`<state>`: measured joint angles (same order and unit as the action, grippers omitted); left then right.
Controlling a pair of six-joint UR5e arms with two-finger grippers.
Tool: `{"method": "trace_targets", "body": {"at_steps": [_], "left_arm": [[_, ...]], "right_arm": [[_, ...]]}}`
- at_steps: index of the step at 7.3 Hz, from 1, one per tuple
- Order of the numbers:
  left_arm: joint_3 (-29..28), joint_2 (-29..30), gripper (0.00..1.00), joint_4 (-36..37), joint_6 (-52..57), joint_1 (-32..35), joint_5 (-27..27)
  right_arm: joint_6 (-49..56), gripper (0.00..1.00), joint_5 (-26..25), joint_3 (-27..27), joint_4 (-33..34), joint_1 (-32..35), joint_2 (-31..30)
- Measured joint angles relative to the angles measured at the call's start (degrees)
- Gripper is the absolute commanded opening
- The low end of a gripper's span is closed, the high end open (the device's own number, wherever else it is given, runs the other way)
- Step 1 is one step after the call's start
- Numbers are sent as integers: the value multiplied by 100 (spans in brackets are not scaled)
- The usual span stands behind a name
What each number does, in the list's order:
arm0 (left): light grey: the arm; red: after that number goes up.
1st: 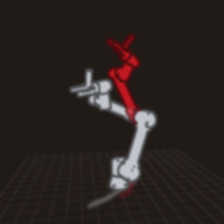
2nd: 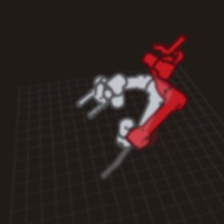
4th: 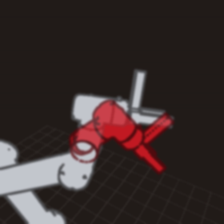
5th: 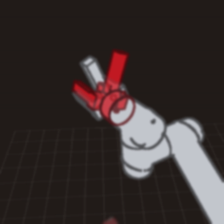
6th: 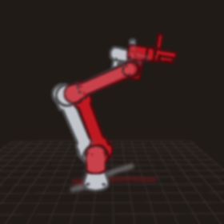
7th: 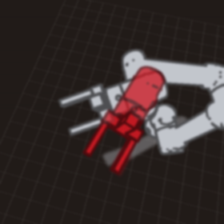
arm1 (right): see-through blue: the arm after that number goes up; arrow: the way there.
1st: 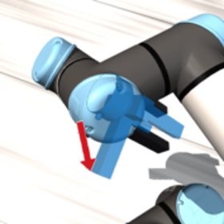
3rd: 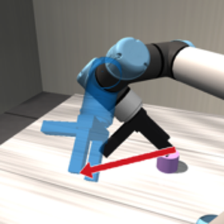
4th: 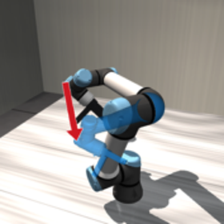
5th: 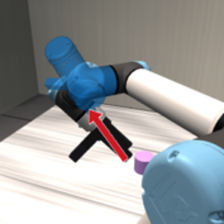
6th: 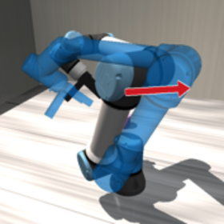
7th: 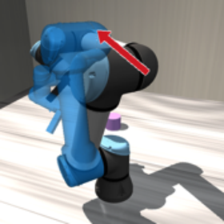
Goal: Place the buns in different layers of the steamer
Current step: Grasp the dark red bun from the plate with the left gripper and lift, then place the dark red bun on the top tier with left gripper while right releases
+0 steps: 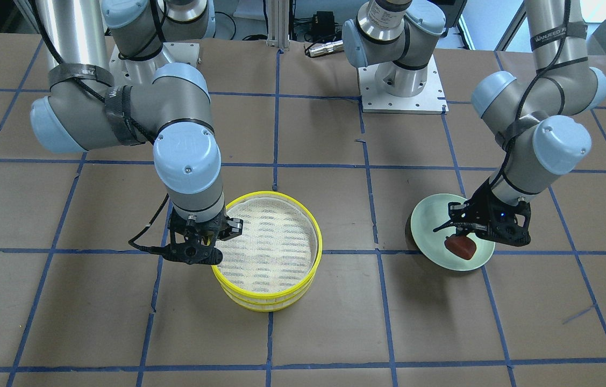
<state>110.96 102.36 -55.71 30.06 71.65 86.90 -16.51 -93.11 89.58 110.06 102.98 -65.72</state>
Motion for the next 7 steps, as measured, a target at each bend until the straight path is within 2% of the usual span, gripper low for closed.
{"method": "trace_targets", "body": {"at_steps": [1, 2, 3, 5, 7], "left_arm": [[-26, -223, 0, -129, -19, 30, -16], [-51, -452, 0, -220, -138, 139, -96], [-139, -621, 0, -260, -462, 401, -208], [-604, -689, 0, -281, -1684, 1266, -292], [-887, -633, 0, -254, -2660, 1883, -406]], "right_arm": [[-1, 25, 0, 3, 4, 18, 3], [15, 78, -25, 5, 6, 22, 2], [39, 100, -42, 11, 3, 22, -5], [107, 100, -41, 6, -25, -3, -73], [720, 100, 51, -140, -87, -260, -362]]}}
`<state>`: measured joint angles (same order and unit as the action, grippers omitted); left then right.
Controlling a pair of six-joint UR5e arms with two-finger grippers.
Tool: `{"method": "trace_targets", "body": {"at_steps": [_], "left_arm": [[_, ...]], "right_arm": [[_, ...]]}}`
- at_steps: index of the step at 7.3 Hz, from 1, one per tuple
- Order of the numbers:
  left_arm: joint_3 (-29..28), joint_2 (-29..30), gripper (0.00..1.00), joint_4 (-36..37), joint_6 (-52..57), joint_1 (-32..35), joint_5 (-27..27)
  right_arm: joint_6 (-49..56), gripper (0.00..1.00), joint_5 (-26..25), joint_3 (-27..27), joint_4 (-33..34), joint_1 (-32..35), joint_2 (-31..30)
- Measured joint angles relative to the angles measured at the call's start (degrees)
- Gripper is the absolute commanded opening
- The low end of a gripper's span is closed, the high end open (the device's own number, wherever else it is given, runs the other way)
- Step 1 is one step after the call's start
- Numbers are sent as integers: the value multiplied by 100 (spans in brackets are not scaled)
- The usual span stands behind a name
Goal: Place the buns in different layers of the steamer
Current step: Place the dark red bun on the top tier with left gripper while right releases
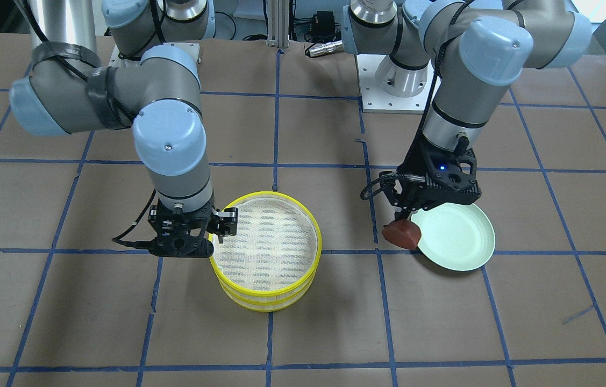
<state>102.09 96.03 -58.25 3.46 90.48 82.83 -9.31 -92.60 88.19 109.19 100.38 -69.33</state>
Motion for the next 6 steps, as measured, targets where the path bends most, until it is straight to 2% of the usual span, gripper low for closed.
{"method": "trace_targets", "body": {"at_steps": [2, 3, 4, 5, 6], "left_arm": [[-52, 111, 1, 215, -909, 631, -245], [-66, 340, 3, 605, -1390, 998, -272], [-81, 701, 34, 1114, -1870, 1307, -276], [-103, 1041, 99, 1515, -2249, 1545, -273], [-127, 1248, 100, 1714, -2498, 1696, -252]], "right_arm": [[745, 100, 440, -144, -576, -521, -559], [928, 100, 612, -215, -905, -664, -877], [1004, 100, 682, -287, -1151, -733, -1070], [1032, 100, 691, -326, -1269, -728, -1158], [1044, 100, 660, -347, -1315, -691, -1202]]}}
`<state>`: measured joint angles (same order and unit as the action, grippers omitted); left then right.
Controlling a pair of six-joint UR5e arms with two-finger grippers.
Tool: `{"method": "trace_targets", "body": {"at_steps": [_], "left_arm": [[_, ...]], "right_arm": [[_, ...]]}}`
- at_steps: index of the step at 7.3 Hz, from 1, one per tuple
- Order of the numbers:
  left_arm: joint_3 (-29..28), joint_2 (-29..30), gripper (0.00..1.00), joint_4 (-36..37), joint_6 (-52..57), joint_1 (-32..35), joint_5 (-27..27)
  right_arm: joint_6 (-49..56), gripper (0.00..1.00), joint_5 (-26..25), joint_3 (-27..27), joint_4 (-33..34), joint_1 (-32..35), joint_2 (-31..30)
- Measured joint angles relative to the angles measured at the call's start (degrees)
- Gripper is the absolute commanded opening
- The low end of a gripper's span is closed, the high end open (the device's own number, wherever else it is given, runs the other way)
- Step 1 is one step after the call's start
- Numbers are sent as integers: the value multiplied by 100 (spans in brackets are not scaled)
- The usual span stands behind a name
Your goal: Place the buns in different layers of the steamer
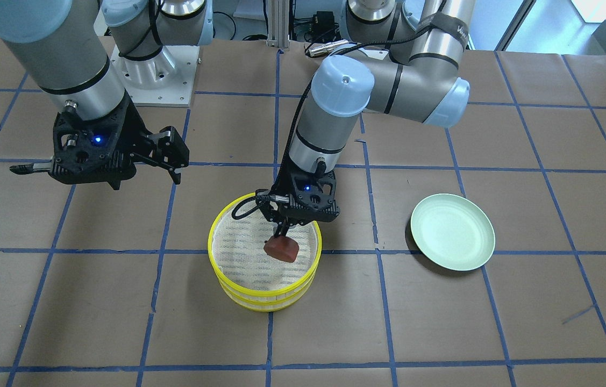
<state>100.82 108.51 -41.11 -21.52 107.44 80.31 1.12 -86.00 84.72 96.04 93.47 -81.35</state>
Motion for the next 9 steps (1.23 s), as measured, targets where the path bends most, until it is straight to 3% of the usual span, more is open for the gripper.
{"method": "trace_targets", "body": {"at_steps": [3, 5, 9], "left_arm": [[-22, 33, 100, 103, -102, 96, 227], [-46, -254, 100, -284, 767, 0, 641], [-479, -1473, 100, -3323, 3052, -1648, 881]], "right_arm": [[3, 100, -101, 1, -18, 29, -8], [0, 100, -111, -10, -30, 20, -7], [4, 100, -284, -86, -468, -52, -102]]}}
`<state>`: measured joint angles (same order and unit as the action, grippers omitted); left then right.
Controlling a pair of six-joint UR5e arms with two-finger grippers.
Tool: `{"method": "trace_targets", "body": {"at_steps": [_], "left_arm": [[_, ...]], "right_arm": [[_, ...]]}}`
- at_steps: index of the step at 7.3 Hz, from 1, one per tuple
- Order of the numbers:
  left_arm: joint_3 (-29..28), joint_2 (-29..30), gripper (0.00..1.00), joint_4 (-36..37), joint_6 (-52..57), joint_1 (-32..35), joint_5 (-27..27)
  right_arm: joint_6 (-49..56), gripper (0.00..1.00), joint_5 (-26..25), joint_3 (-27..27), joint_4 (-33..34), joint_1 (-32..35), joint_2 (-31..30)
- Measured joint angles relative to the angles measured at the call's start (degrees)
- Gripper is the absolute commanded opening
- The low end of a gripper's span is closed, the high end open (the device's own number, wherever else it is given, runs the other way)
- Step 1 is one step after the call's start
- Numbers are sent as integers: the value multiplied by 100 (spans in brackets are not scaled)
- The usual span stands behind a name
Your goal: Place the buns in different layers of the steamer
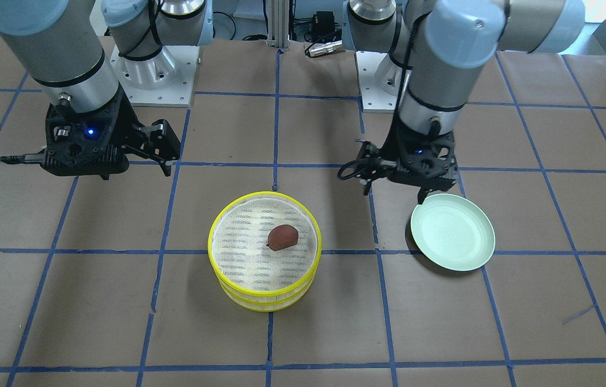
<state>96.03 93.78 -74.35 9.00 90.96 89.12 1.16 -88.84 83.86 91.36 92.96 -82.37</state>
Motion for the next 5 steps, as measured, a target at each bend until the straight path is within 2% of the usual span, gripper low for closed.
{"method": "trace_targets", "body": {"at_steps": [2, 5], "left_arm": [[-197, -382, 100, -1008, 236, -375, 88], [-231, -474, 100, -1224, 212, -418, 151]], "right_arm": [[54, 100, 13, -99, -246, -34, -65], [76, 100, 20, -100, -288, -46, -72]]}}
